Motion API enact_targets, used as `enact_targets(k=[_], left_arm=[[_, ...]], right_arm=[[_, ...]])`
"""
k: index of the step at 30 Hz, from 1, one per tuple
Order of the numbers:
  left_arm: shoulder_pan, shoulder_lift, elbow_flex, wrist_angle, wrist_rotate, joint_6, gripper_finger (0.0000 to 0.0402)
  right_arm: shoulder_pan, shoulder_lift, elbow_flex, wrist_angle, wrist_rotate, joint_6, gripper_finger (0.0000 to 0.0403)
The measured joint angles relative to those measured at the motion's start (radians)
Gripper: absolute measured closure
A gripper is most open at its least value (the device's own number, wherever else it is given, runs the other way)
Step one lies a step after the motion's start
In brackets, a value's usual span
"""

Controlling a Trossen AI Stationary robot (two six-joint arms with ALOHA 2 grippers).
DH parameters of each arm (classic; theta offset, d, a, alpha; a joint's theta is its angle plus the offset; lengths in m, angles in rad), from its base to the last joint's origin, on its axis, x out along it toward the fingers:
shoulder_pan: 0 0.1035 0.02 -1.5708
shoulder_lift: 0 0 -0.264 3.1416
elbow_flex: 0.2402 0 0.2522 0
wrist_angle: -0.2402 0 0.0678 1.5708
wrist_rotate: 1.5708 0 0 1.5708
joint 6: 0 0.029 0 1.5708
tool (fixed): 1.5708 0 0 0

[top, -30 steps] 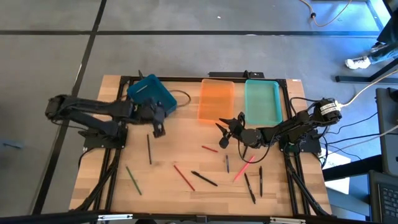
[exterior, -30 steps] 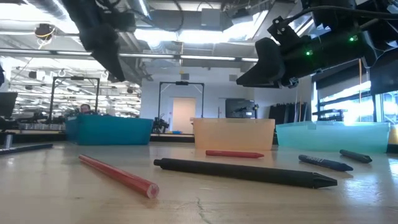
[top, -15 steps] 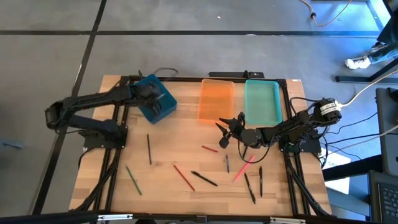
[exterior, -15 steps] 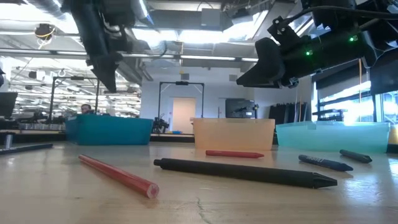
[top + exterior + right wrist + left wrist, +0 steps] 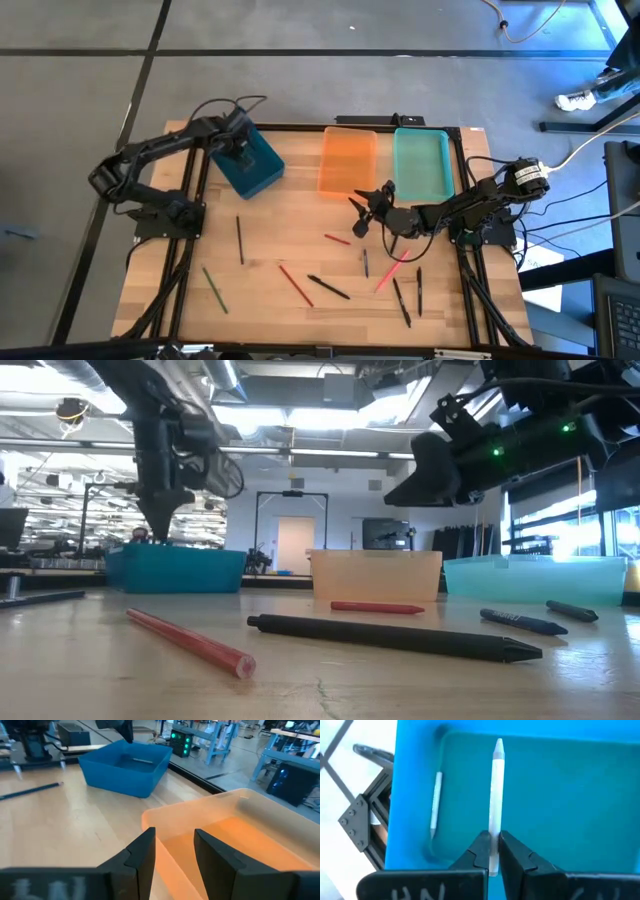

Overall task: Sort crayons/erasers/pens/pencils in bins
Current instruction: Put the gray crayon into the blue bin

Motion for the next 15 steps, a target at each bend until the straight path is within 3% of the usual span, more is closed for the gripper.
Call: enact_targets(k=[15], left_arm=[[0.166,0.164,-0.099,0.176,0.036,0.06,0.0386]], right_arm=[[0.0,0.0,0.0,-0.018,0.001,0.027,0.0264]])
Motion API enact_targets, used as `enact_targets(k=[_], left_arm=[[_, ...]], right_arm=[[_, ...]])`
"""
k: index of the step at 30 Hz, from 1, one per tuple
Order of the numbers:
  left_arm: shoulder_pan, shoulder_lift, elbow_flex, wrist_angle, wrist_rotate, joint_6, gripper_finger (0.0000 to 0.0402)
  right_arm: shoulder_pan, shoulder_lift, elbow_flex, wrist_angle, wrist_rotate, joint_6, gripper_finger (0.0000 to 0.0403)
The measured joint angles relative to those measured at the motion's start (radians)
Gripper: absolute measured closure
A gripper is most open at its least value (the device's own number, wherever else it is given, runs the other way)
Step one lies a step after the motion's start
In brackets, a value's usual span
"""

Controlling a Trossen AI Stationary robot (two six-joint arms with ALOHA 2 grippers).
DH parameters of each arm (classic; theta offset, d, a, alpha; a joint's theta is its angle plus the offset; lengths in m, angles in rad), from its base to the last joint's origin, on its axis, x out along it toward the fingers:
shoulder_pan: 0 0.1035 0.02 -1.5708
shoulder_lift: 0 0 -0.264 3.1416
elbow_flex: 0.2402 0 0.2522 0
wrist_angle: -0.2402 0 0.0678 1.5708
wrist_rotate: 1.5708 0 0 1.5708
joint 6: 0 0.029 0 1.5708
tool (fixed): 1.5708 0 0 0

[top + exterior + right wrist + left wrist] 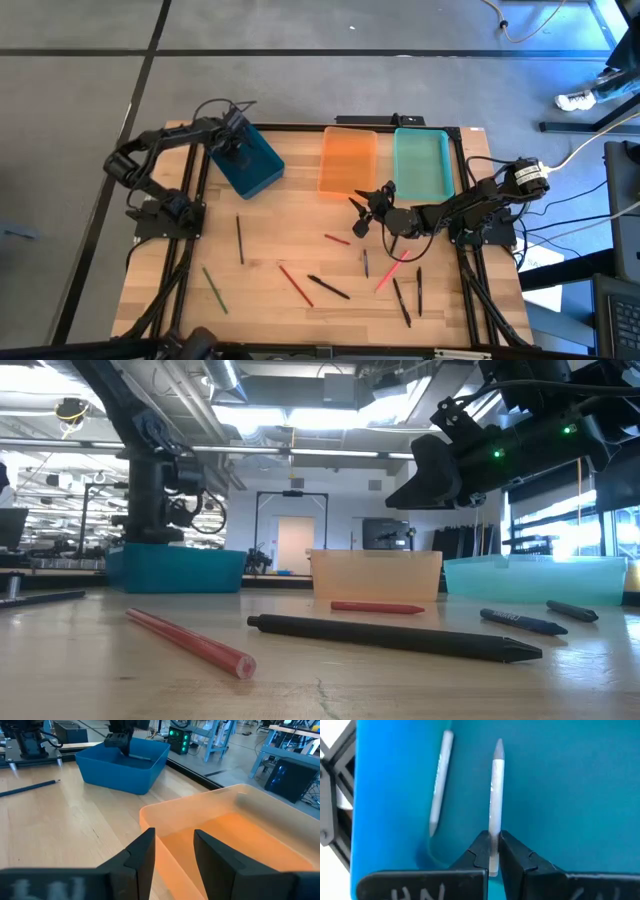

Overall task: Sort crayons/erasers/pens/pencils in bins
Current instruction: Put the gray crayon into the blue bin, then put the red crayon into the blue bin

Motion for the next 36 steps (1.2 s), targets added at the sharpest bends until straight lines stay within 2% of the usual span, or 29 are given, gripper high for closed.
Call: enact_targets(k=[10,17,23,31,36], left_arm=[[0.026,0.06,0.0,0.059,0.033,0.021,0.0385],[0.022,0.06,0.0,0.055,0.04,0.02,0.0359],[0.01,0.06,0.006,0.046,-0.016,-0.035,0.0343],[-0.048,-0.013,0.119,-0.151,-0.104,-0.035,0.032],[-0.204,-0.106,0.203,-0.333,-0.093,-0.027,0.0316]], right_arm=[[0.0,0.0,0.0,-0.002,0.001,-0.005,0.0264],[0.0,0.0,0.0,-0.003,0.002,-0.007,0.0264],[0.0,0.0,0.0,-0.003,0.003,-0.007,0.0264],[0.0,0.0,0.0,-0.003,0.003,-0.006,0.0264],[0.0,0.0,0.0,-0.003,0.011,-0.018,0.0264]])
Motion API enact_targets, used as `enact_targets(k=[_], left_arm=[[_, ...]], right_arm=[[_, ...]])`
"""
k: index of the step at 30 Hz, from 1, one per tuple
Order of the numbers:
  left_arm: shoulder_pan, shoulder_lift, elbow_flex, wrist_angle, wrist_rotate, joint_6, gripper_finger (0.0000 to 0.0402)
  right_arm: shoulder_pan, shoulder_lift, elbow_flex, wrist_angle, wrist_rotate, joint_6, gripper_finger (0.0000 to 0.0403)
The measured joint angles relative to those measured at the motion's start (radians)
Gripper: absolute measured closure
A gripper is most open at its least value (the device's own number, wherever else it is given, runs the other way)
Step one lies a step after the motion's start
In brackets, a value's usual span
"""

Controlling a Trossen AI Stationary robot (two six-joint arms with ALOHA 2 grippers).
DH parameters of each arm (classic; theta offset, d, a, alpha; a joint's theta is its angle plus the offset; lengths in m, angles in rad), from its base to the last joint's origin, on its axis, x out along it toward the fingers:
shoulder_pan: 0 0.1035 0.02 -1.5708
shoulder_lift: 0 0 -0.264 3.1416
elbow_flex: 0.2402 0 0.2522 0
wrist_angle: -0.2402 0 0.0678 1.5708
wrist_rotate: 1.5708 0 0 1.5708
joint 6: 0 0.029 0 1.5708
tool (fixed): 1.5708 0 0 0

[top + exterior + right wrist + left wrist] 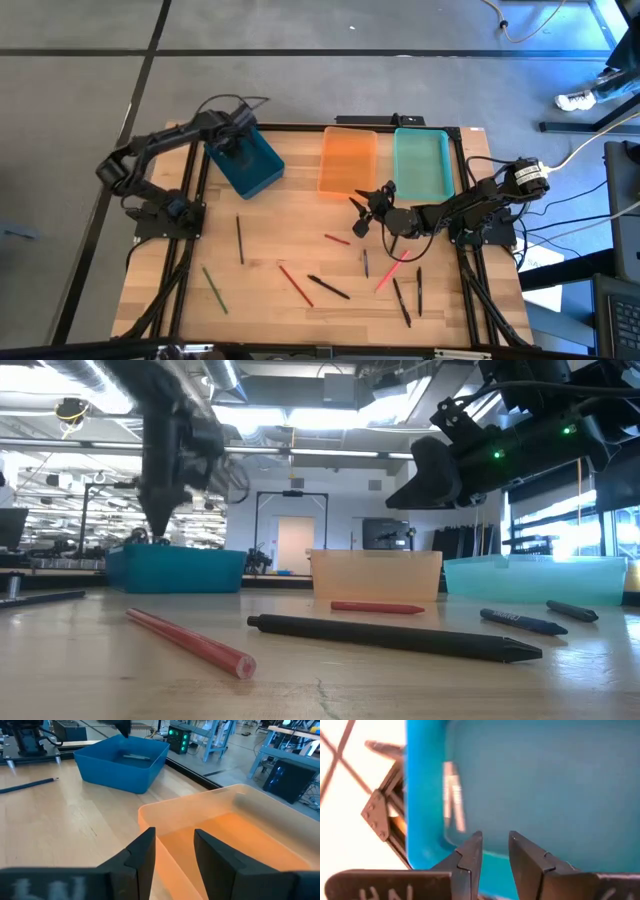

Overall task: Sort crayons/erasers/pens/pencils in bins
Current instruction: Put the red crayon into the blue bin

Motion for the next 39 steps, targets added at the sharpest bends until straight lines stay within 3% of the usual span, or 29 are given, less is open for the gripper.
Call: enact_targets(k=[9,15,20,25,29,31,34,39], left_arm=[[-0.446,-0.066,0.014,-0.266,0.004,-0.131,0.0311],[-0.636,-0.065,0.013,-0.302,0.022,-0.328,0.0301],[-0.749,-0.061,0.013,-0.144,0.033,-0.268,0.0295],[-0.818,-0.012,0.013,0.192,0.126,-0.121,0.0295],[-0.835,0.096,0.013,0.448,0.225,-0.03,0.0294],[-0.843,0.163,0.013,0.558,0.257,0.013,0.0289],[-0.851,0.269,0.025,0.69,0.267,0.061,0.0275],[-0.848,0.424,0.131,0.777,0.266,0.124,0.0251]], right_arm=[[0.0,0.0,0.0,0.0,0.003,-0.006,0.0264],[0.0,0.0,0.0,0.004,-0.019,0.014,0.0264],[0.0,0.0,0.0,0.017,-0.019,0.013,0.0264],[0.0,0.0,0.0,0.034,-0.019,-0.009,0.0264],[0.008,-0.002,0.0,0.034,-0.004,-0.032,0.0264],[0.032,-0.015,0.0,0.018,0.055,-0.061,0.0264],[0.094,-0.058,0.0,-0.015,0.24,-0.107,0.0264],[0.215,-0.131,0.0,-0.008,0.532,-0.19,0.0264]])
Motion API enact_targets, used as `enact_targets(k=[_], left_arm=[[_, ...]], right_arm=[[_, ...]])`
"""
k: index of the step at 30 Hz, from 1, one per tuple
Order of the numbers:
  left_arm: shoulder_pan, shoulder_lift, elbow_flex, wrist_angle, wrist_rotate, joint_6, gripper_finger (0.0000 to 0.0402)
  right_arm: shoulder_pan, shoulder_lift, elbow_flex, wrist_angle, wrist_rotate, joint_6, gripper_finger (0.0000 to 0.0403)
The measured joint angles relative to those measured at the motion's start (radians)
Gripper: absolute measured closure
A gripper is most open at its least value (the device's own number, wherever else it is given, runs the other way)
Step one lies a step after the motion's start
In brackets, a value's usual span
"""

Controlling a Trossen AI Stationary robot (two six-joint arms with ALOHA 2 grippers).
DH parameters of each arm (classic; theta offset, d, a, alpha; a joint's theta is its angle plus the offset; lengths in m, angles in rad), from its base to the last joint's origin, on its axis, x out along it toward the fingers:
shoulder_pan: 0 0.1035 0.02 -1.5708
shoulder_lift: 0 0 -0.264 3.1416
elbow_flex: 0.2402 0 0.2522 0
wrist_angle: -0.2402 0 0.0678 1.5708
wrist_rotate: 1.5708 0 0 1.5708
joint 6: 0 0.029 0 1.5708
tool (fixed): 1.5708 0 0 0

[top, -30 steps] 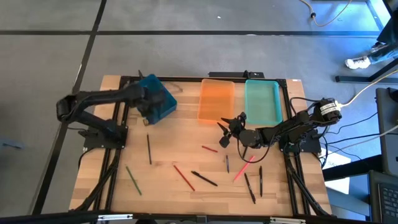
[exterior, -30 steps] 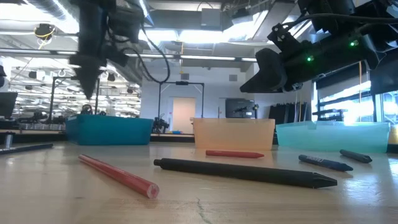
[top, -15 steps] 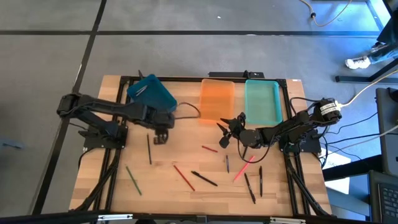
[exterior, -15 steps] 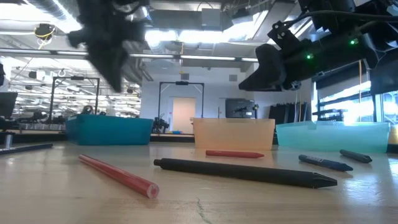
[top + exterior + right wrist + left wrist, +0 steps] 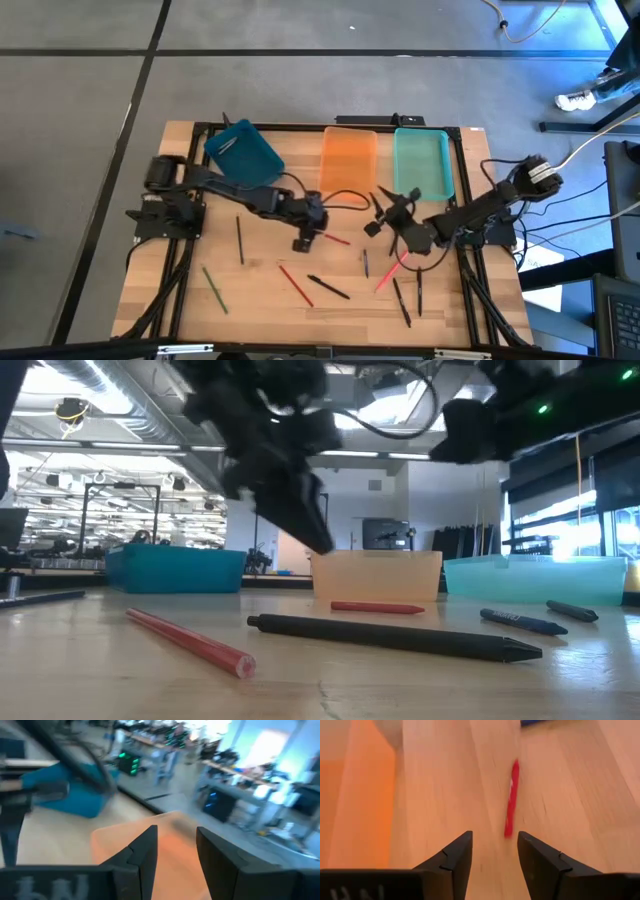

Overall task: Sort crayons/erasers/pens/pencils in bins
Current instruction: Put the red crayon into the blue bin

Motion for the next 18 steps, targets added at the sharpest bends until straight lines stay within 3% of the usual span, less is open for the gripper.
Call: enact_targets(k=[3,10,18], left_arm=[[0.001,0.08,0.075,0.002,0.037,0.028,0.0248],[0.0,0.227,0.194,-0.032,0.091,0.051,0.025],[0.001,0.274,0.24,-0.105,0.099,0.05,0.025]], right_arm=[[0.034,-0.017,0.0,0.001,0.07,-0.002,0.0264],[0.036,-0.006,0.0,-0.033,0.056,0.044,0.0264],[0.037,-0.006,0.0,-0.036,0.053,0.053,0.0264]])
